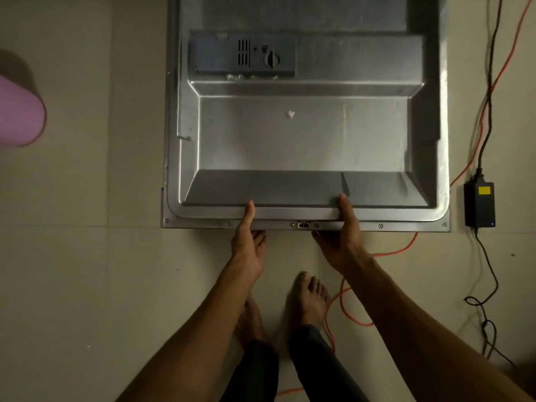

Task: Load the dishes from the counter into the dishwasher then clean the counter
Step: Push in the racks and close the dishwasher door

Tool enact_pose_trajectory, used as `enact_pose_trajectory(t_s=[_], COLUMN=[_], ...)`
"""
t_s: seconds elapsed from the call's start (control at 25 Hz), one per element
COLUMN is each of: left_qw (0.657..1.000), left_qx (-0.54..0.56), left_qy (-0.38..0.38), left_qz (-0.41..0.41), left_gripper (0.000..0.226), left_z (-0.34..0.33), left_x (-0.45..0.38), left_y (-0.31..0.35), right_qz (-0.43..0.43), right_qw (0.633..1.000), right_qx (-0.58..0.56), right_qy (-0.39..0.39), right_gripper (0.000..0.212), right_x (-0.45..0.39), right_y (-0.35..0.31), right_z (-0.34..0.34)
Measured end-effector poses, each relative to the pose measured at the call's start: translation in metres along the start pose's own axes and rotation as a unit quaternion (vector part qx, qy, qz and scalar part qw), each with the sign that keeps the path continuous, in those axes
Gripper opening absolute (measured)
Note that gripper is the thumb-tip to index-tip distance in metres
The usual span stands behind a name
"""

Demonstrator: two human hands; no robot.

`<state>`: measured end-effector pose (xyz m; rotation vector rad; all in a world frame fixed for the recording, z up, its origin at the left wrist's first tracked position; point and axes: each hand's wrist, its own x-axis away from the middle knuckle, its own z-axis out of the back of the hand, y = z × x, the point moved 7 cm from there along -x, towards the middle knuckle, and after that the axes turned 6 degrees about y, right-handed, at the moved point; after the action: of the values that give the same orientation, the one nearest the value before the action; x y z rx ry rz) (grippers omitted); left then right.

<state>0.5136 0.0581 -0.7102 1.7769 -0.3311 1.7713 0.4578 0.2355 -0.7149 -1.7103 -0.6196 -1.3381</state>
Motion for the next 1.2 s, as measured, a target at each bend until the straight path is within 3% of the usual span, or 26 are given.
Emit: enact_pose_trajectory(t_s=[0.08,0.16,0.24,0.4,0.56,0.72,0.8,0.88,0.96,1.04,1.08,1.16,1.2], left_qw=[0.997,0.994,0.993,0.994,0.991,0.985,0.981,0.977,0.962,0.915,0.855,0.643,0.533], left_qx=[0.074,0.105,0.109,0.098,0.106,0.126,0.132,0.126,0.091,0.002,-0.060,-0.217,-0.313], left_qy=[-0.029,-0.030,-0.017,0.020,0.047,0.088,0.087,0.051,0.014,0.009,0.025,0.056,0.065], left_qz=[-0.013,-0.020,-0.030,-0.053,-0.066,-0.078,-0.114,-0.164,-0.257,-0.403,-0.514,-0.732,-0.783], left_gripper=[0.071,0.040,0.026,0.041,0.037,0.075,0.067,0.049,0.033,0.033,0.042,0.072,0.085], left_z=[-0.004,-0.007,-0.006,-0.004,-0.014,-0.032,-0.046,-0.064,-0.079,-0.093,-0.102,-0.133,-0.159], left_x=[-0.003,-0.001,0.006,0.061,0.167,0.254,0.299,0.344,0.384,0.430,0.455,0.502,0.512], left_y=[0.003,0.008,0.009,0.019,0.050,0.096,0.128,0.164,0.204,0.253,0.280,0.324,0.340], right_qz=[0.018,0.028,0.035,0.054,0.086,0.123,0.174,0.190,0.216,0.263,0.289,0.354,0.381], right_qw=[0.999,0.998,0.997,0.998,0.995,0.992,0.985,0.981,0.975,0.962,0.953,0.925,0.909], right_qx=[-0.045,-0.063,-0.061,-0.026,-0.026,-0.015,-0.011,-0.031,-0.037,-0.025,-0.012,0.049,0.100], right_qy=[0.011,0.016,0.013,0.023,0.039,0.010,0.003,0.006,-0.038,-0.077,-0.095,-0.126,-0.134], right_gripper=[0.055,0.062,0.070,0.073,0.073,0.084,0.090,0.064,0.034,0.026,0.030,0.033,0.034], right_x=[-0.005,-0.003,0.003,0.053,0.155,0.261,0.311,0.348,0.380,0.413,0.424,0.442,0.445], right_y=[0.002,0.004,0.003,-0.016,-0.059,-0.117,-0.155,-0.196,-0.238,-0.283,-0.305,-0.345,-0.362], right_z=[0.000,-0.001,-0.001,-0.007,-0.029,-0.062,-0.081,-0.101,-0.130,-0.161,-0.177,-0.208,-0.221])
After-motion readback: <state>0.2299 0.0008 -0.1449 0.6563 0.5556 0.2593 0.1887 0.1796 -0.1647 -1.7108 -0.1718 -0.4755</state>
